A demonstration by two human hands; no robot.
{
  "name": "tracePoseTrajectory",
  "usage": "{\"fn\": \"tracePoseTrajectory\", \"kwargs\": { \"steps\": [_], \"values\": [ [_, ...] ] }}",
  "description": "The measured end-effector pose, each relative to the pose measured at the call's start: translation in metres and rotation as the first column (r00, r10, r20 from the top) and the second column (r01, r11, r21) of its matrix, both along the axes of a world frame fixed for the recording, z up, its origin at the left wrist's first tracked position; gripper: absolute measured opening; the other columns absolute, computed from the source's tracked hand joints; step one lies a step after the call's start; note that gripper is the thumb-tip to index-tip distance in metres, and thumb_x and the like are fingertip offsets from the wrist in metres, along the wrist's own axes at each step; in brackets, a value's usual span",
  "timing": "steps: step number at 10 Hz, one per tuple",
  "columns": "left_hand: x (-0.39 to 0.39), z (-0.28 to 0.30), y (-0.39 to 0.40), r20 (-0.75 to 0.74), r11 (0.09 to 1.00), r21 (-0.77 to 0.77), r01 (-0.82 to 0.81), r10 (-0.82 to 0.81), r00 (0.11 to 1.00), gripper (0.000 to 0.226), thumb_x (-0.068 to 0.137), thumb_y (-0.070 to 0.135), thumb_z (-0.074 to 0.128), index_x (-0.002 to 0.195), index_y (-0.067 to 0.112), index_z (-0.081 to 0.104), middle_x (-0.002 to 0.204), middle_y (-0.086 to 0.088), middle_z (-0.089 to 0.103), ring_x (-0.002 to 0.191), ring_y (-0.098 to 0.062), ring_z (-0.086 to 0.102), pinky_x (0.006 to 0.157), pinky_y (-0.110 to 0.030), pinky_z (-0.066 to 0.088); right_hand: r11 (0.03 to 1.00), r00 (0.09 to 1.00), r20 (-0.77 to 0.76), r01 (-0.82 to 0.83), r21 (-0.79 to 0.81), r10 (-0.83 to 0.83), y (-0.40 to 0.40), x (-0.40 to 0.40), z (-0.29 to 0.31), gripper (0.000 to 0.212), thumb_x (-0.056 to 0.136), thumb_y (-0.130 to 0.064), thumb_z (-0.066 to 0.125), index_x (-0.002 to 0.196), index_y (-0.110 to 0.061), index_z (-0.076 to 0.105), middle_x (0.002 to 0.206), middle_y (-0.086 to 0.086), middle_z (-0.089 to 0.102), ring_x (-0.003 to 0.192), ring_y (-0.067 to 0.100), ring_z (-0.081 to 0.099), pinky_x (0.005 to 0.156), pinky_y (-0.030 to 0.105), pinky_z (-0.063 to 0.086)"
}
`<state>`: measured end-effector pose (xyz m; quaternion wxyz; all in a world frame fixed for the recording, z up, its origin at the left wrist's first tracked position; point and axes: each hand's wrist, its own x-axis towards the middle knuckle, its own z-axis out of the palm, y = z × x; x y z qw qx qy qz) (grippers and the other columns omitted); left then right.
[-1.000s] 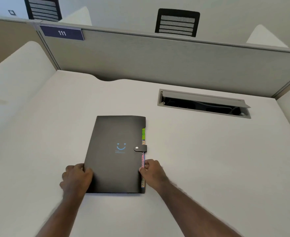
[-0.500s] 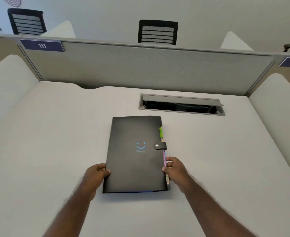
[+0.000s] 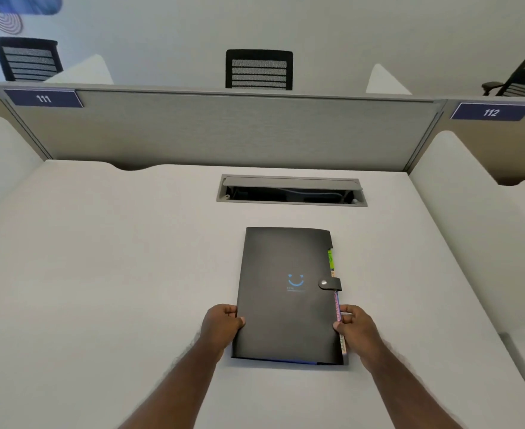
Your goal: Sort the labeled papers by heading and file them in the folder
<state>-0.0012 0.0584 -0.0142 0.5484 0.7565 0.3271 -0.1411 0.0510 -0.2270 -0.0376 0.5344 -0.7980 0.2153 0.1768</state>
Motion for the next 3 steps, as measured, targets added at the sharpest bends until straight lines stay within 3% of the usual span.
{"fn": "tracePoseTrajectory", "kwargs": {
  "steps": [1,2,3],
  "values": [
    [-0.002,-0.001,-0.008,-0.018,0.997,0.081,0.017,-0.016,1.0,0.02,0.08,0.005,0.069,0.076,0.023,0.074,0.09,0.0,0.079,0.091,-0.021,0.073,0.093,-0.038,0.057,0.999,1.0,0.0,-0.031,-0.033,0.031,-0.004,0.0,-0.002,0.03,0.079,0.004,0.061,0.098,-0.018,0.065,0.089,0.001,0.073,0.089,0.026,0.07,0.09,0.046,0.053],
    [0.0,0.005,-0.013,-0.018,0.964,0.262,0.045,-0.042,0.999,0.028,0.083,0.011,0.069,0.11,0.017,0.07,0.12,-0.01,0.068,0.113,-0.029,0.064,0.099,-0.033,0.05,0.98,0.996,-0.004,-0.089,-0.18,0.089,-0.006,0.004,0.007,0.034,0.082,-0.009,0.058,0.115,-0.016,0.063,0.103,0.001,0.069,0.098,0.023,0.064,0.085,0.029,0.046],
    [0.003,0.014,-0.012,0.041,0.946,0.325,-0.006,-0.007,0.999,0.048,0.086,0.016,0.067,0.133,0.015,0.059,0.131,-0.01,0.057,0.119,-0.029,0.06,0.105,-0.038,0.047,0.939,0.987,0.065,-0.119,-0.322,0.147,-0.007,0.006,0.023,0.04,0.085,-0.015,0.058,0.125,-0.018,0.057,0.118,0.006,0.062,0.108,0.026,0.059,0.086,0.029,0.04]
  ]
}}
